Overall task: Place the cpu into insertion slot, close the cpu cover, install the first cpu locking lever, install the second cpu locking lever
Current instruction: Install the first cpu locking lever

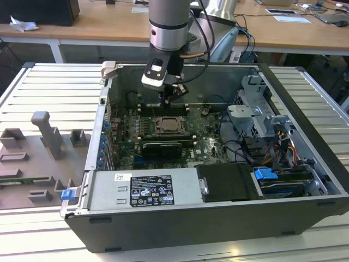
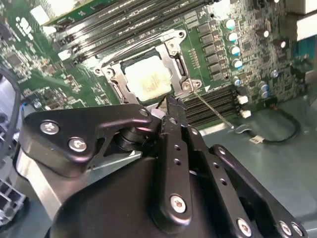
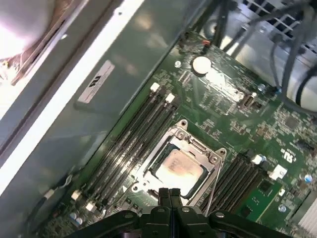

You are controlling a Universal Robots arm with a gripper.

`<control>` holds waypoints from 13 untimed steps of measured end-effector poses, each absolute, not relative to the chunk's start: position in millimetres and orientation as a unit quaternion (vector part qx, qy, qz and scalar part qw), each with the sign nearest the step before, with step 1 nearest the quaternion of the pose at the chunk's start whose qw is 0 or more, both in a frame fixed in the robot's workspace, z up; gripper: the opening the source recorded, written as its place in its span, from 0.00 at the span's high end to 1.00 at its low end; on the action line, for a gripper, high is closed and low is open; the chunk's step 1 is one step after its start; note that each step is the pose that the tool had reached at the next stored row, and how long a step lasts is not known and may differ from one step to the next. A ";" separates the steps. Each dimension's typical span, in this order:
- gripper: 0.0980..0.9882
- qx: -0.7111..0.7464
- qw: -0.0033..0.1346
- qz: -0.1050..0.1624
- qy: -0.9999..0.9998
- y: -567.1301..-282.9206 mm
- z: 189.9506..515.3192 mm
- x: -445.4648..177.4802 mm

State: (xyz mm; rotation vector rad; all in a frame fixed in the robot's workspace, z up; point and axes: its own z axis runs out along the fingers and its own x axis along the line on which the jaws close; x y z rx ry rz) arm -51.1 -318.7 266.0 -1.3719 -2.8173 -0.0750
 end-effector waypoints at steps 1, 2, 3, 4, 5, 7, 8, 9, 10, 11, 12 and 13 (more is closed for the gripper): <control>0.99 -0.423 0.004 -0.024 -0.906 -318.7 266.0 -51.1; 0.99 -0.417 0.004 -0.024 -0.909 -318.7 266.0 -51.1; 0.99 -0.414 0.004 -0.024 -0.910 -318.7 266.0 -51.1; 0.99 -0.411 0.004 -0.024 -0.911 -318.7 266.0 -51.1; 0.99 -0.406 0.004 -0.024 -0.913 -318.7 265.9 -51.1; 0.99 -0.396 0.005 -0.024 -0.918 -318.7 265.8 -51.1; 0.99 -0.388 0.005 -0.024 -0.921 -318.7 265.8 -51.1; 0.99 -0.378 0.005 -0.024 -0.925 -318.7 265.8 -51.1; 0.99 -0.358 0.006 -0.024 -0.933 -318.7 265.6 -51.1; 0.99 -0.345 0.006 -0.023 -0.938 -318.7 265.6 -51.1; 0.99 -0.338 0.006 -0.023 -0.941 -318.7 265.5 -51.1; 0.99 -0.326 0.006 -0.023 -0.945 -318.7 265.4 -51.1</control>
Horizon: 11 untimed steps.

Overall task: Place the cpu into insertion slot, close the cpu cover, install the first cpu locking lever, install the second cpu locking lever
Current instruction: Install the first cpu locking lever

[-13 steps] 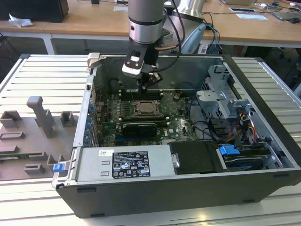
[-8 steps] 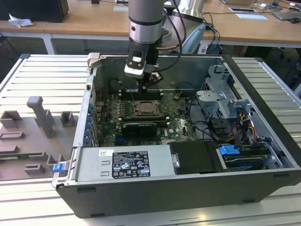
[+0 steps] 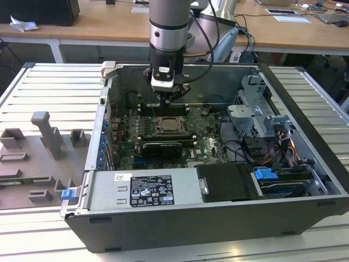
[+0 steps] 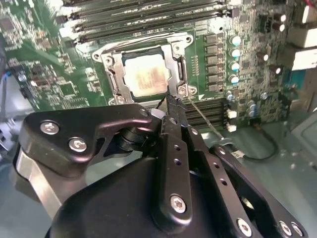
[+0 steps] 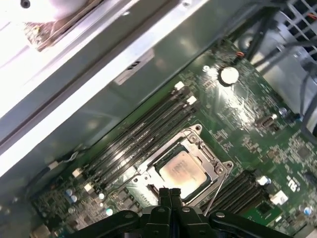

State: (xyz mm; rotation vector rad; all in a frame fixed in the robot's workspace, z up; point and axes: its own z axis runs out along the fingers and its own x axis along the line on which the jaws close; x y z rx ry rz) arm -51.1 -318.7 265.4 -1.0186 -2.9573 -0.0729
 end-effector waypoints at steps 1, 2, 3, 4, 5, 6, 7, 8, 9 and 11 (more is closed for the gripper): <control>0.99 -0.317 0.007 -0.023 -0.948 -318.7 265.4 -51.1; 0.99 -0.305 0.007 -0.023 -0.952 -318.7 265.3 -51.1; 0.99 -0.296 0.007 -0.023 -0.955 -318.7 265.3 -51.1; 0.99 -0.288 0.007 -0.023 -0.957 -318.7 265.2 -51.1; 0.99 -0.279 0.008 -0.023 -0.960 -318.7 265.2 -51.1; 0.99 -0.269 0.008 -0.023 -0.963 -318.7 265.2 -51.1; 0.99 -0.260 0.008 -0.023 -0.965 -318.7 265.2 -51.1; 0.99 -0.250 0.008 -0.023 -0.968 -318.7 265.2 -51.2; 0.99 -0.243 0.008 -0.023 -0.970 -318.7 265.2 -51.1; 0.99 -0.219 0.009 -0.022 -0.975 -318.7 265.2 -51.2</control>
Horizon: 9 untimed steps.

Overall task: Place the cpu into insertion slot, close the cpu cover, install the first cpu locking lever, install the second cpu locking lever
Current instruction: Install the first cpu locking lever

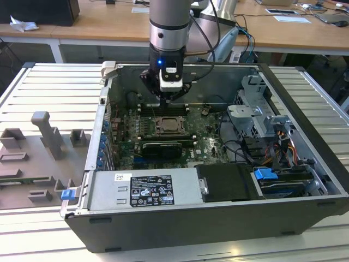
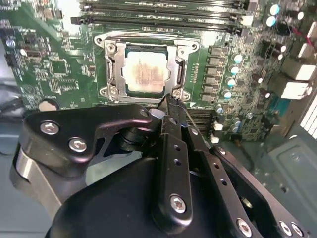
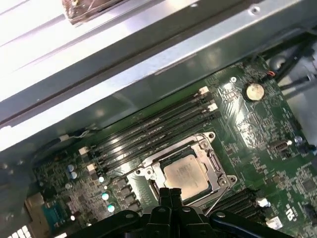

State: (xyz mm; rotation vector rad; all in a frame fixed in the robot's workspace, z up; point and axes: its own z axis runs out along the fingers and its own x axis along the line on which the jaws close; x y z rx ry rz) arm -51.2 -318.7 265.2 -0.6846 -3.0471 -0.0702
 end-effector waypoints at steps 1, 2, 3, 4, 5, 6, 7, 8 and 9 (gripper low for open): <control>0.99 -0.208 0.009 -0.022 -0.978 -318.8 265.2 -51.1; 0.99 -0.201 0.009 -0.022 -0.979 -318.8 265.2 -51.1; 0.99 -0.195 0.009 -0.022 -0.981 -318.8 265.2 -51.1; 0.99 -0.185 0.009 -0.022 -0.982 -318.8 265.2 -51.1; 0.99 -0.178 0.009 -0.022 -0.984 -318.8 265.1 -51.1; 0.99 -0.163 0.009 -0.022 -0.986 -318.8 265.0 -51.1; 0.99 -0.150 0.009 -0.022 -0.988 -318.8 264.9 -51.1; 0.99 -0.133 0.009 -0.022 -0.991 -318.8 264.8 -51.2; 0.99 -0.121 0.009 -0.022 -0.992 -318.8 264.7 -51.1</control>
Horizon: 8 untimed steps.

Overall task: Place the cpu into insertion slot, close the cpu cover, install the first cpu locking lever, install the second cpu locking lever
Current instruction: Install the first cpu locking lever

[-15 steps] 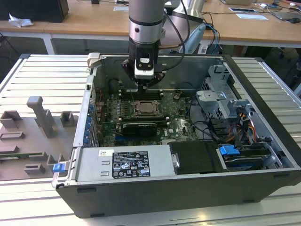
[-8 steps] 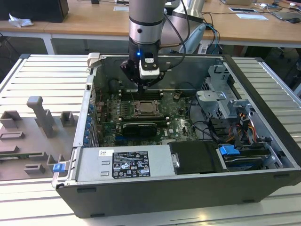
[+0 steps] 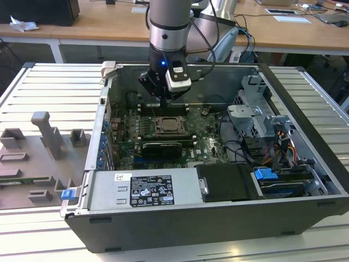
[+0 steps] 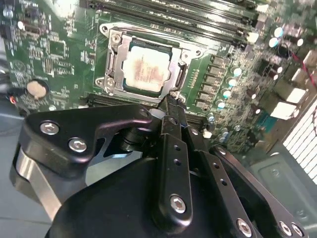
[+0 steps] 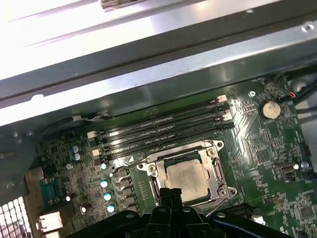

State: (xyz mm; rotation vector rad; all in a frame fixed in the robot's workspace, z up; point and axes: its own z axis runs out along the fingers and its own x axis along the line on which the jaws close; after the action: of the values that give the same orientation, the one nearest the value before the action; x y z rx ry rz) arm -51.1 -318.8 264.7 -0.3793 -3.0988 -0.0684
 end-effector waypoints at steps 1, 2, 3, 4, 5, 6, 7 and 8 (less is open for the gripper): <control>0.99 -0.112 0.009 -0.022 -0.993 -318.8 264.6 -51.1; 0.99 -0.099 0.009 -0.022 -0.995 -318.8 264.5 -51.1; 0.99 -0.092 0.008 -0.022 -0.996 -318.8 264.5 -51.5; 0.99 -0.091 0.007 -0.022 -0.996 -318.8 264.4 -51.8; 0.99 -0.089 0.006 -0.022 -0.996 -318.8 264.4 -51.7; 0.99 -0.086 0.004 -0.022 -0.996 -318.8 264.5 -51.9; 0.99 -0.084 0.002 -0.022 -0.996 -318.8 264.5 -51.9; 0.99 -0.082 0.000 -0.022 -0.996 -318.8 264.4 -51.9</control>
State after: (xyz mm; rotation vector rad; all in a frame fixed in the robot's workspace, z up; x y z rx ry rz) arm -51.9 -318.8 264.4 -0.2580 -3.1293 -0.0706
